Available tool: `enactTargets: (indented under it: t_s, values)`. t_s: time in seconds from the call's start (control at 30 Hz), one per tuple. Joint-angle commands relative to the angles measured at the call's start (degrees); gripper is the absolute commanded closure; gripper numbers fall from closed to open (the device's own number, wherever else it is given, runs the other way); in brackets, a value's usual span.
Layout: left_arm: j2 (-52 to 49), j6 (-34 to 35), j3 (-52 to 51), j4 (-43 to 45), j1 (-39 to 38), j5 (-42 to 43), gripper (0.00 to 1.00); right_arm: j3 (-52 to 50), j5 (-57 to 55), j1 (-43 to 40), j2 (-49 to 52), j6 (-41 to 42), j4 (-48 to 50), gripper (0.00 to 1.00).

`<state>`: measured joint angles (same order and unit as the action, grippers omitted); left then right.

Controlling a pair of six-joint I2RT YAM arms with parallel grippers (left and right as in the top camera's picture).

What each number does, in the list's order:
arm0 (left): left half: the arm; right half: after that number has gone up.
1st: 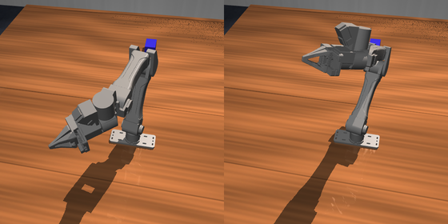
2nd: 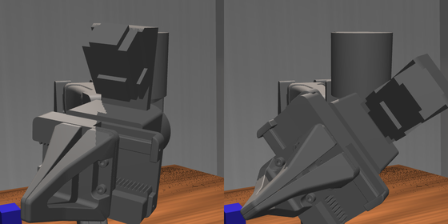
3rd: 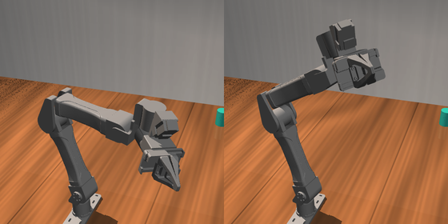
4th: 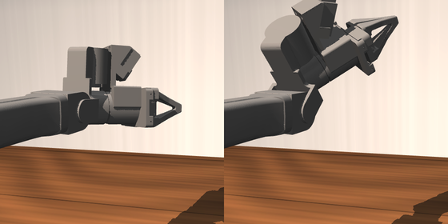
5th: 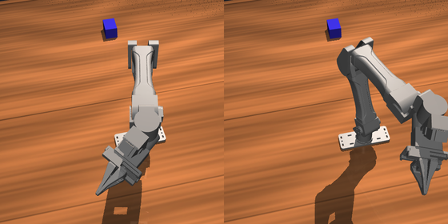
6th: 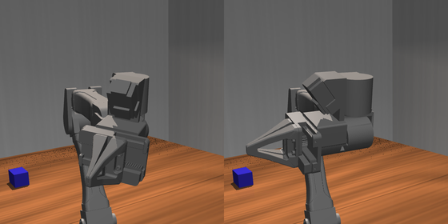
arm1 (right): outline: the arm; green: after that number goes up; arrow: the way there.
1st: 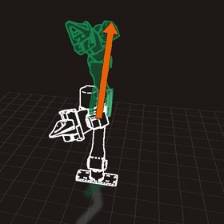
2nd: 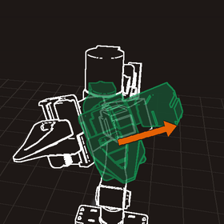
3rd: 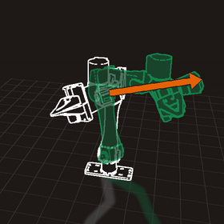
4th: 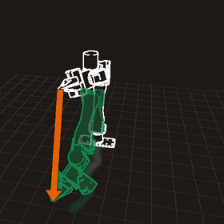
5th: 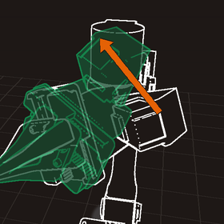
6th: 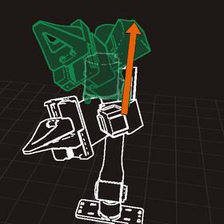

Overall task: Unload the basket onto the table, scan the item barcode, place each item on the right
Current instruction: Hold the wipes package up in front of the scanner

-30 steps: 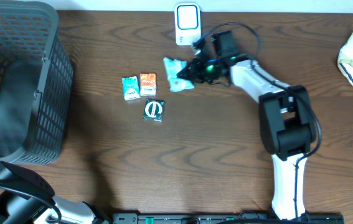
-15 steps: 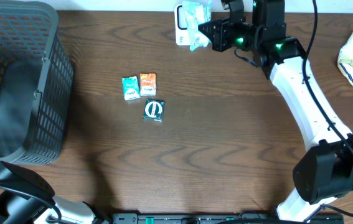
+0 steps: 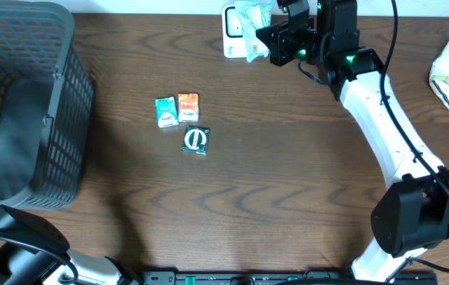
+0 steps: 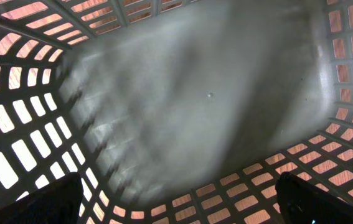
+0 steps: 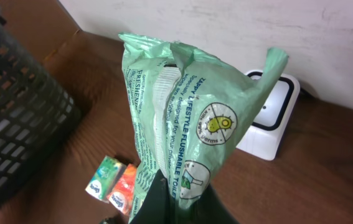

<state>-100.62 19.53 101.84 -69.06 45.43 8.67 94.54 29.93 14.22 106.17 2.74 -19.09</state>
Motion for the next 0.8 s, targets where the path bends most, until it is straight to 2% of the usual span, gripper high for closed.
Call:
enactTargets:
  t_s: [0.0,0.63,0.77]
  values:
    - [-0.33,0.26,-0.11,-0.26,0.15,-0.20,0.02,0.13,-0.09,0.37,0.35,-1.14,0.02,0.99]
    - [-0.33,0.26,-0.11,-0.26,0.15,-0.17,0.02,-0.63,-0.42,0.50,0.35,-1.11,-0.11,0.99]
    - [-0.33,0.26,-0.11,-0.26,0.15,-0.17,0.02,-0.66,-11.37,1.49,0.39,-1.11,-2.97,0.99]
